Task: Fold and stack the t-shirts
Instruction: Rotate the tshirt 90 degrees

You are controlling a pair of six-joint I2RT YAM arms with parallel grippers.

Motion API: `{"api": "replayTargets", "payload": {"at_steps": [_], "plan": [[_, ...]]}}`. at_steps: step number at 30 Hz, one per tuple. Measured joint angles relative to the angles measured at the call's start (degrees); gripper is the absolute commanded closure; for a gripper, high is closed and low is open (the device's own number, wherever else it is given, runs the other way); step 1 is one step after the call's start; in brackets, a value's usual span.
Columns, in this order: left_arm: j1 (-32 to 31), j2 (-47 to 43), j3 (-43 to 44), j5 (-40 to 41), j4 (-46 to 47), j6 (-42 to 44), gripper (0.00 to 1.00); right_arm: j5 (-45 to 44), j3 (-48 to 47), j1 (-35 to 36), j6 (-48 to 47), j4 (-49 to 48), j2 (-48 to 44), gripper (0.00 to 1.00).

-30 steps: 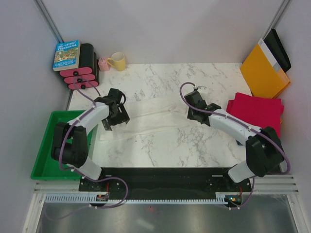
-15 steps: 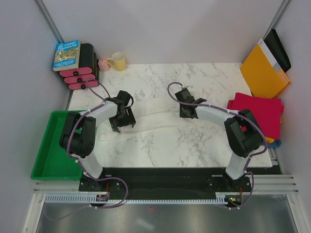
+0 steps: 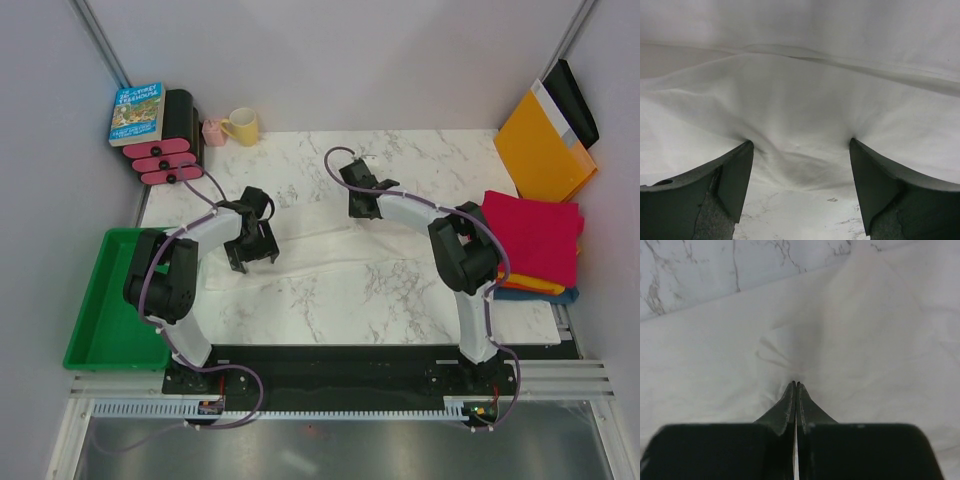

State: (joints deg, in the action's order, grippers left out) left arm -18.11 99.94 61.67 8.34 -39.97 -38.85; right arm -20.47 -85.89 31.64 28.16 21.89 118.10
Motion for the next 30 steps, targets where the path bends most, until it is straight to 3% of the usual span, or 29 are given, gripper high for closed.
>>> {"api": "replayTargets", "payload": {"at_steps": [8, 10, 15, 23, 26, 30], "plan": [[0.00, 0.07, -0.02, 0.00, 0.04, 0.00, 0.15, -0.22, -12.37, -0.31, -0.55, 0.22, 8.55, 1.00], [0.00, 0.04, 0.00, 0.00, 0.04, 0.00, 0.13, -0.59, -12.76, -0.50, -0.55, 0.17, 8.81, 0.91], [0.00, -1.53, 0.28, 0.63, 0.20, 0.57, 0.08, -2.49, -3.15, -0.98, -0.70, -0.92, -0.94, 0.72], [0.33, -1.99, 11.63, 4.52, 0.07, 2.08, 0.18, -2.99, 10.80, -0.09, 0.39, -2.97, -23.21, 0.80], [1.22, 3.96, 16.74, 5.29, -0.13, 2.08, 0.19, -3.48, 15.43, 0.09, 1.33, -2.91, -23.02, 0.82], [3.37, 9.25, 15.87, 5.88, -1.53, 2.05, 0.22, -3.43, 19.61, -0.76, 2.58, -0.98, -18.12, 0.83]]}}
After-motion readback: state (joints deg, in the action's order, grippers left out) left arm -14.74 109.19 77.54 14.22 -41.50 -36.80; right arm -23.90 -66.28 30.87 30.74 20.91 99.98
